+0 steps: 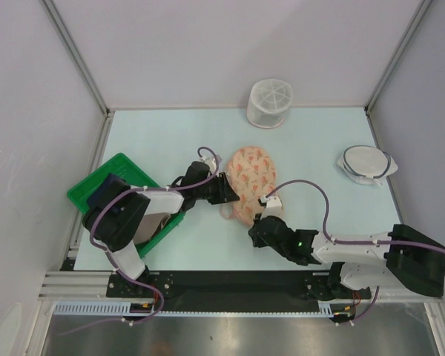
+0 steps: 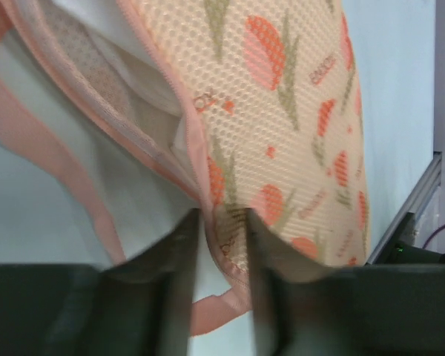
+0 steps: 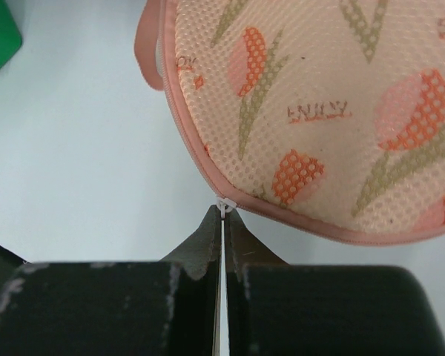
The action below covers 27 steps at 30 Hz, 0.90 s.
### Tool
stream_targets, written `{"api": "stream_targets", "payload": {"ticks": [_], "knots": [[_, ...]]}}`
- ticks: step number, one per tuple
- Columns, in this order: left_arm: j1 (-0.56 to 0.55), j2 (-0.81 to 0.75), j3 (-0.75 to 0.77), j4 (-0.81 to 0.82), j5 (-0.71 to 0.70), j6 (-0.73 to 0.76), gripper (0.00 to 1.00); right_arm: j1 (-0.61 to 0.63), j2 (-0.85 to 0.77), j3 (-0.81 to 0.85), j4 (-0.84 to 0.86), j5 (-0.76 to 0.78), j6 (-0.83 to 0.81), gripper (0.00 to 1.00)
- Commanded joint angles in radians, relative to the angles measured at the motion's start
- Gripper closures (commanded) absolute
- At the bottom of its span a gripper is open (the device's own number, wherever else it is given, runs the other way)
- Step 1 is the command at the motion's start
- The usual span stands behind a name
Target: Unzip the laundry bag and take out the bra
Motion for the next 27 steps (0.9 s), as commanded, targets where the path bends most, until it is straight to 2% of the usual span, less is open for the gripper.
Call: {"api": "stream_targets", "payload": {"ticks": [1,2,5,7,11,16,27], "knots": [[0.015,-0.041,0.027,-0.030,-0.061,0.066,0.52,0.013,0.079,0.080,0.100,-0.043,-0.032,1.00],[0.017,-0.080,0.015,-0.056,-0.075,0.074,0.42,0.013,0.096,0.092,0.109,-0.047,-0.038,1.00],[0.017,-0.145,-0.023,-0.117,-0.154,0.095,0.30,0.013,0.151,0.138,0.140,-0.069,-0.073,1.00],[0.017,-0.217,-0.046,-0.139,-0.202,0.108,0.27,0.013,0.186,0.163,0.148,-0.078,-0.099,1.00],[0.017,-0.332,-0.132,-0.178,-0.245,0.109,0.26,0.012,0.241,0.224,0.178,-0.096,-0.135,1.00],[0.011,-0.455,-0.224,-0.176,-0.224,0.059,0.27,0.006,0.303,0.269,0.211,-0.127,-0.159,1.00],[-0.047,-0.515,-0.321,-0.104,-0.239,-0.044,0.34,0.006,0.364,0.312,0.232,-0.173,-0.171,1.00]]}}
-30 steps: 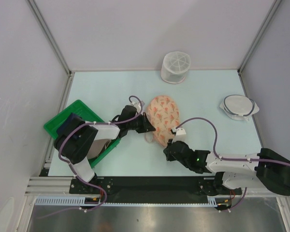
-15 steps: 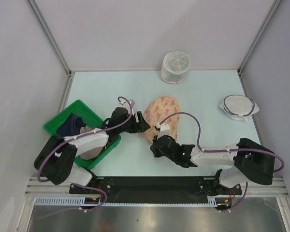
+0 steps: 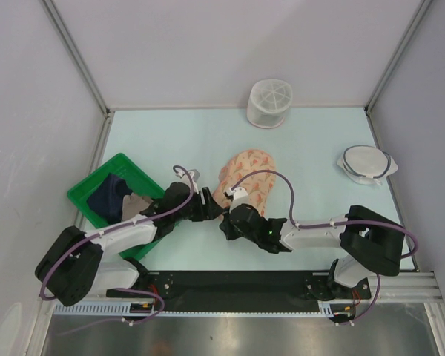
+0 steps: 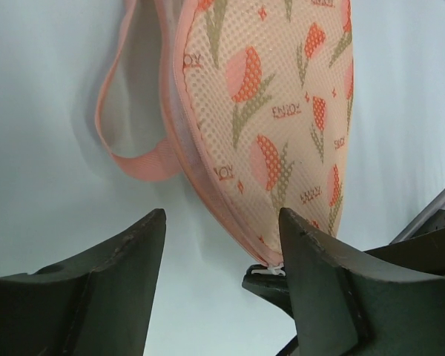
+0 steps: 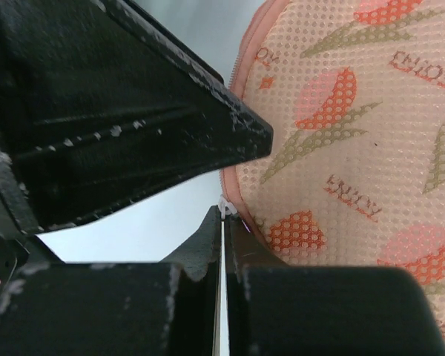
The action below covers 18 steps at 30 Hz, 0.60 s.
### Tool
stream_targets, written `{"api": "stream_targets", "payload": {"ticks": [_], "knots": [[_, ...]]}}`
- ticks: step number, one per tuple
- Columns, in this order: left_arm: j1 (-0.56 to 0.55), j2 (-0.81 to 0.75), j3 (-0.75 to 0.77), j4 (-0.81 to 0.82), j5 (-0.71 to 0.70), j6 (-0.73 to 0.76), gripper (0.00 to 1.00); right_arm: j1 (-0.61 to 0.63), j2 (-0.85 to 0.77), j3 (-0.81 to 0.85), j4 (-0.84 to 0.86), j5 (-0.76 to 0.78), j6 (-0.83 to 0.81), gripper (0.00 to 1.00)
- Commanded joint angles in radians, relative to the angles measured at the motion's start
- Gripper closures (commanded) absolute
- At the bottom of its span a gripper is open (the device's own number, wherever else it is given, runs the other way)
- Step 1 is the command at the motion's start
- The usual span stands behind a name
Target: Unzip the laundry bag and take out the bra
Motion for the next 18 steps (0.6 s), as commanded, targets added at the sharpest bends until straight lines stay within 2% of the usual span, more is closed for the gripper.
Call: {"api": "stream_targets", "payload": {"ticks": [1,6,7,9,10,13,16,18], "knots": [[-0.013,-0.023,-0.023,0.070,-0.023,-0.063,0.38,0.003,0.000,0.040,0.053,-0.016,-0.017,1.00],[-0.013,-0.006,-0.024,0.097,-0.023,-0.078,0.56,0.002,-0.002,0.039,0.050,-0.014,-0.015,1.00],[-0.014,-0.002,-0.022,0.102,-0.021,-0.079,0.64,0.003,-0.002,0.039,0.050,-0.014,-0.015,1.00],[-0.013,0.001,-0.022,0.114,-0.020,-0.089,0.72,0.002,-0.003,0.039,0.047,-0.014,-0.015,1.00],[-0.013,0.006,-0.022,0.117,-0.021,-0.089,0.79,0.002,-0.003,0.039,0.046,-0.013,-0.015,1.00],[-0.013,0.011,-0.016,0.122,-0.023,-0.092,0.92,0.002,-0.003,0.034,0.046,-0.011,-0.014,1.00],[-0.013,0.017,-0.007,0.119,-0.026,-0.090,1.00,0.002,-0.005,0.034,0.044,-0.008,-0.015,1.00],[-0.013,0.017,-0.007,0.120,-0.030,-0.092,1.00,0.000,-0.003,0.034,0.043,-0.008,-0.015,1.00]]}}
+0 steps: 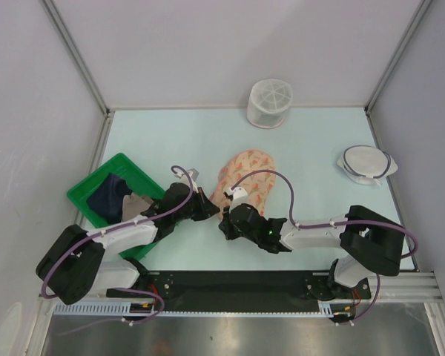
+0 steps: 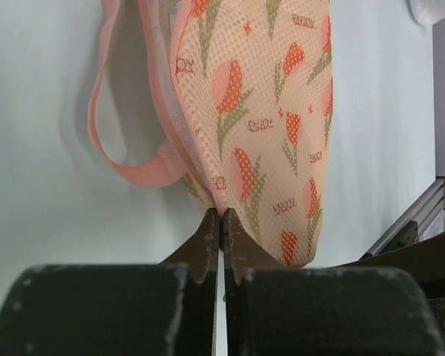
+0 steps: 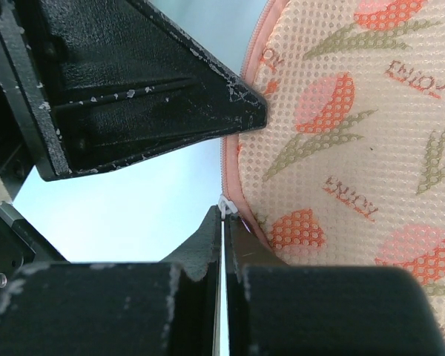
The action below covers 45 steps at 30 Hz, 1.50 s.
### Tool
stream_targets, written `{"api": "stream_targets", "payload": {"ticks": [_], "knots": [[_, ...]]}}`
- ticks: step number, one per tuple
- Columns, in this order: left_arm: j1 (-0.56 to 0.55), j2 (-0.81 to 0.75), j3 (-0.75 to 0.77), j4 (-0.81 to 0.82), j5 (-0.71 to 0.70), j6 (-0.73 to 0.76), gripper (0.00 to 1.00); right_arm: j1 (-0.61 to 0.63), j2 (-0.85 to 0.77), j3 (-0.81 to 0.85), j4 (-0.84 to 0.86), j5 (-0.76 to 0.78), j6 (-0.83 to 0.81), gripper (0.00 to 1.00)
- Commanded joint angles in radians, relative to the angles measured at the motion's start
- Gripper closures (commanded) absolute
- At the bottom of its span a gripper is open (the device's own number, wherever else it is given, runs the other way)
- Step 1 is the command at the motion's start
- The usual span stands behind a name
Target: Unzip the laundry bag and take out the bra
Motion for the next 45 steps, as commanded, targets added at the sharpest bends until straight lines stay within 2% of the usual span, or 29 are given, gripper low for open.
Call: {"api": "stream_targets", "payload": {"ticks": [1,23,45], "knots": [[-0.004,0.007,0.017,0.043,-0.023,-0.009,1.00,0.003,-0.005,0.032,0.032,0.003,-0.015,1.00],[0.088,0.059,0.065,0.042,0.009,0.039,1.00,-0.015,-0.103,-0.071,-0.005,0.050,0.034,1.00],[0.127,0.090,0.079,0.039,0.016,0.065,1.00,-0.031,-0.219,-0.163,-0.060,0.099,0.083,1.00]]}}
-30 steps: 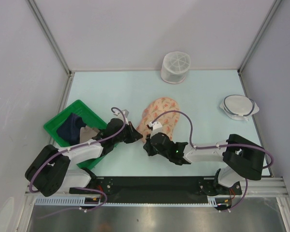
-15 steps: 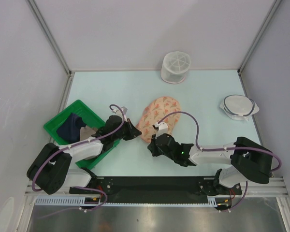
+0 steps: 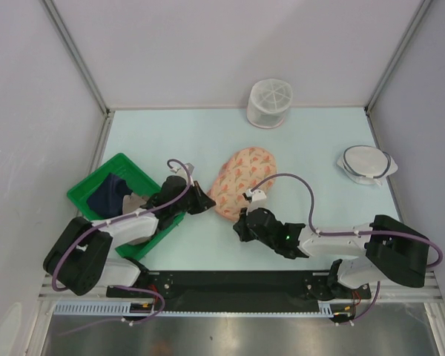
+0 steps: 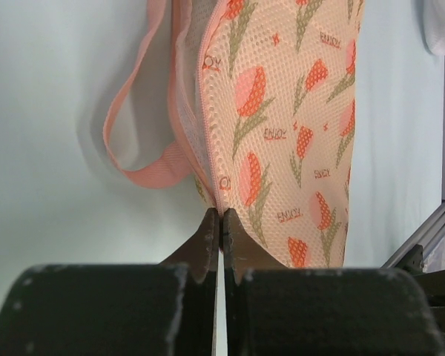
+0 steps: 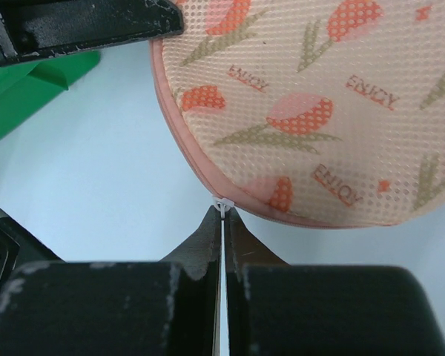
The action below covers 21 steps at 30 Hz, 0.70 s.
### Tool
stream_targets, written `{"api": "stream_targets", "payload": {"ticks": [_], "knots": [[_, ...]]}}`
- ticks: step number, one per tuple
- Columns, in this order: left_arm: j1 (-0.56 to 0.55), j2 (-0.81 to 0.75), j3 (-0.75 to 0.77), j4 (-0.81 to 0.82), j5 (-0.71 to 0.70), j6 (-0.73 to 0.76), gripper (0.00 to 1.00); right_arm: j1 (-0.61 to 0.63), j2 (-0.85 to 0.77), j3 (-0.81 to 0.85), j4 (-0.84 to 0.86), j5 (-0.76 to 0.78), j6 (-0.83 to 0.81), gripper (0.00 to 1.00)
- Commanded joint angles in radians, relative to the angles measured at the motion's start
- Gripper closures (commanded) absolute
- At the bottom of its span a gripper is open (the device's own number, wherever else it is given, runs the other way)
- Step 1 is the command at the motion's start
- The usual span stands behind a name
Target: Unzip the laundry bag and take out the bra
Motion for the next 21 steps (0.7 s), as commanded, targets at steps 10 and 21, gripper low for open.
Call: {"api": "stream_targets", "payload": {"ticks": [10,21], "knots": [[0.031,0.063,0.079,0.023,-0.013,0.062,1.00,-0.010,-0.073,-0.044,-0.032,0.057,0.033,1.00],[0.031,0.066,0.087,0.015,-0.019,0.070,1.00,-0.020,-0.056,-0.041,-0.034,0.049,0.024,1.00]]}}
